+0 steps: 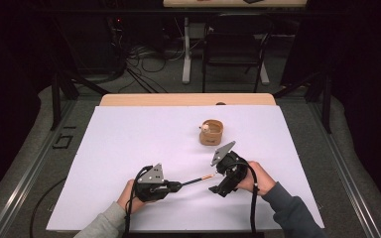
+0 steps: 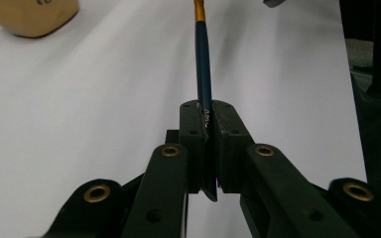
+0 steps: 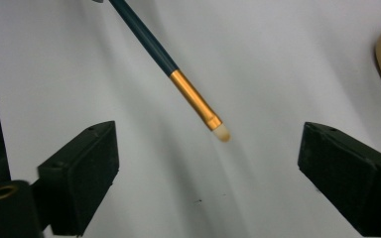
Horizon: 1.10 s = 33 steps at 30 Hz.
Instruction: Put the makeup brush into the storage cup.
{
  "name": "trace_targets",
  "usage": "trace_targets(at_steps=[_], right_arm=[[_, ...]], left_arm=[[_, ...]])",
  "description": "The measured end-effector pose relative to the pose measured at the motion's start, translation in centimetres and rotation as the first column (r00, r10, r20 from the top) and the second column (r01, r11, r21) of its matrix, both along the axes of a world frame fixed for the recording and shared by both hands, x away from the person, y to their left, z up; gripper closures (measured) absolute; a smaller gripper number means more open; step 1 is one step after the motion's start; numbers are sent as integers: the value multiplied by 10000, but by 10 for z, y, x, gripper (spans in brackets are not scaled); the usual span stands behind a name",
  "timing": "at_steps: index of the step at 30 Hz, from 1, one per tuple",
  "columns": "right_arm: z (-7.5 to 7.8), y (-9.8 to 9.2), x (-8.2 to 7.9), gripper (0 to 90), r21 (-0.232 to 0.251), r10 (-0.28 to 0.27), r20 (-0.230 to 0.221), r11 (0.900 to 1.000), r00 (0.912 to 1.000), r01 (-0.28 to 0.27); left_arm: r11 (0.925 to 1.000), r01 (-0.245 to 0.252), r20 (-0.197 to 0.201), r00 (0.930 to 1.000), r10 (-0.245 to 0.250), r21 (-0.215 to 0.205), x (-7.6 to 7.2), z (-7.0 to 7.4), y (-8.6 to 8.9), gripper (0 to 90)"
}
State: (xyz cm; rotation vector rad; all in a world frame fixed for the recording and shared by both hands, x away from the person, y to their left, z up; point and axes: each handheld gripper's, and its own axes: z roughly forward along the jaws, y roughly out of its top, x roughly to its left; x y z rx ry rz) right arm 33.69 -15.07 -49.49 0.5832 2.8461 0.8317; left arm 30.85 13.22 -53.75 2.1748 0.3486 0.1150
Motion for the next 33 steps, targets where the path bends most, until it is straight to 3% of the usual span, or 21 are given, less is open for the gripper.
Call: trace_targets(at_steps=[4,5,17,26,33], right_arm=[[-2,-5,-3,39,357,-274,148,9990,9995,269],[-4,-8,-5,31,619,-575,45,9964,9983,571],[-13,-13,-19,0,1626,-1189,-201,9793,9927,1206],[-15,-17,-23,0,2268,-1579,-462,9600,9864,1643],[-15,-14,-24,0,2733,-1836,-648,9421,9809,1944]], left_arm=[[9995,-241,37,9997,241,-226,1,1,3,846],[9989,-350,59,9994,352,-326,2,2,5,846],[9913,-1004,211,9945,1026,-855,2,5,10,847],[9793,-1553,185,9871,1590,-1301,4,6,14,846],[9668,-2087,232,9765,2143,-1478,4,5,13,847]])
